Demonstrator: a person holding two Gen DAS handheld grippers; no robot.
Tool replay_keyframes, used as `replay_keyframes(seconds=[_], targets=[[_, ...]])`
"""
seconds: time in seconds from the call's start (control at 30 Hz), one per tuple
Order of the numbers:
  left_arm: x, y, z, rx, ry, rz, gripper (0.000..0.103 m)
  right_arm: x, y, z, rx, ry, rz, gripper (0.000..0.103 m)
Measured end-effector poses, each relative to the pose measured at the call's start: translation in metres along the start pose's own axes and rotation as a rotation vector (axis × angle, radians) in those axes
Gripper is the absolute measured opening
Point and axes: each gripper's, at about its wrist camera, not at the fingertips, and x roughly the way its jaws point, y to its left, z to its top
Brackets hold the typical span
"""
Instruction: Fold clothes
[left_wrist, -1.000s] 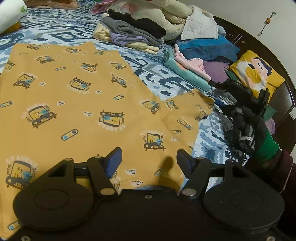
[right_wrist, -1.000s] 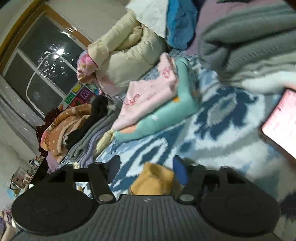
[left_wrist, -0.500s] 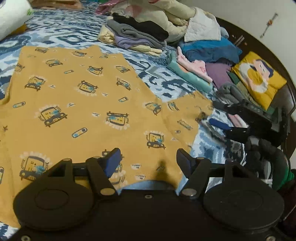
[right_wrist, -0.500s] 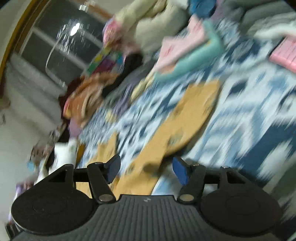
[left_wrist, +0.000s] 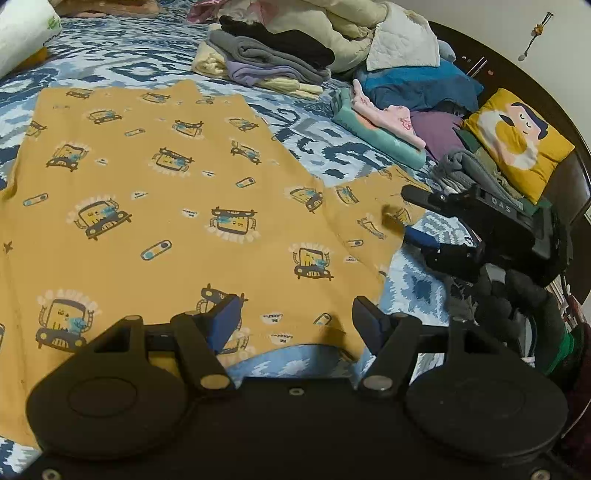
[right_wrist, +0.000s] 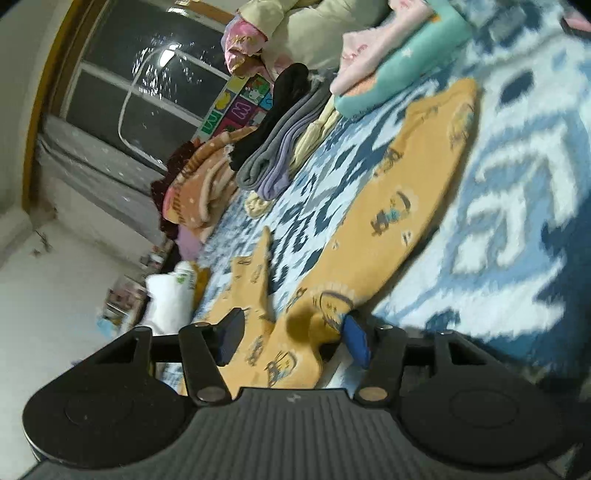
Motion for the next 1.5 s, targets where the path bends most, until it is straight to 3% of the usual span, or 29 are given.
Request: replay_keyframes(seconds=[0.13,0.23,0.43,0.5,0.53,0.57,0.67,0.93,1.0,1.03,1.07,1.1,1.3,1.5], targets=[[0.001,-0.001,0.0,-0.001,0.001,-0.001,0.067,-0.002,-0.003,-0.007,0.006,0.0,-0.005,0.034],[0.001,-0.002,0.0,0.006,0.003,0.001,0.068,0.0,-0.003,-0.008,0.002,0.022,0.005,0.007],[0.001,0.001,0.0,-0.005,0.006,-0.006,0.068,-0.026,-0.007,-0.008,0.179,-0.088,0.128,0.006],[0.002,0.001,0.001,-0.004,0.007,-0.005,0.068,-0.024,-0.017,-0.009,0.239,-0.069,0.092,0.015],[0.002,0.001,0.001,-0.005,0.007,-0.005,0.068,-0.022,-0.022,-0.01,0.266,-0.059,0.073,0.033],[0.002,0.001,0.001,-0.006,0.008,-0.006,0.068,-0.02,-0.021,-0.013,0.249,-0.043,0.053,0.04],[0.001,0.001,0.002,-0.011,0.008,-0.007,0.068,-0.017,-0.005,-0.021,0.146,-0.001,0.008,0.043],[0.0,-0.001,0.001,-0.001,0.012,-0.002,0.069,-0.001,0.036,-0.051,-0.056,0.128,-0.052,0.044],[0.0,-0.001,0.001,0.0,0.012,-0.001,0.069,0.003,0.048,-0.061,-0.123,0.142,-0.076,0.039],[0.001,0.0,0.0,0.0,0.013,-0.001,0.069,0.004,0.051,-0.065,-0.142,0.144,-0.093,0.029],[0.001,0.0,0.0,-0.001,0.013,-0.002,0.069,0.004,0.05,-0.068,-0.138,0.147,-0.104,0.013],[0.0,0.001,0.0,-0.002,0.013,-0.003,0.069,0.004,0.049,-0.07,-0.114,0.146,-0.106,0.009],[0.0,0.003,0.001,-0.007,0.017,-0.009,0.069,-0.022,0.033,-0.073,0.067,0.073,-0.084,0.008],[-0.001,-0.004,0.001,0.02,0.018,0.007,0.069,-0.029,0.016,-0.06,0.085,-0.023,-0.152,0.012]])
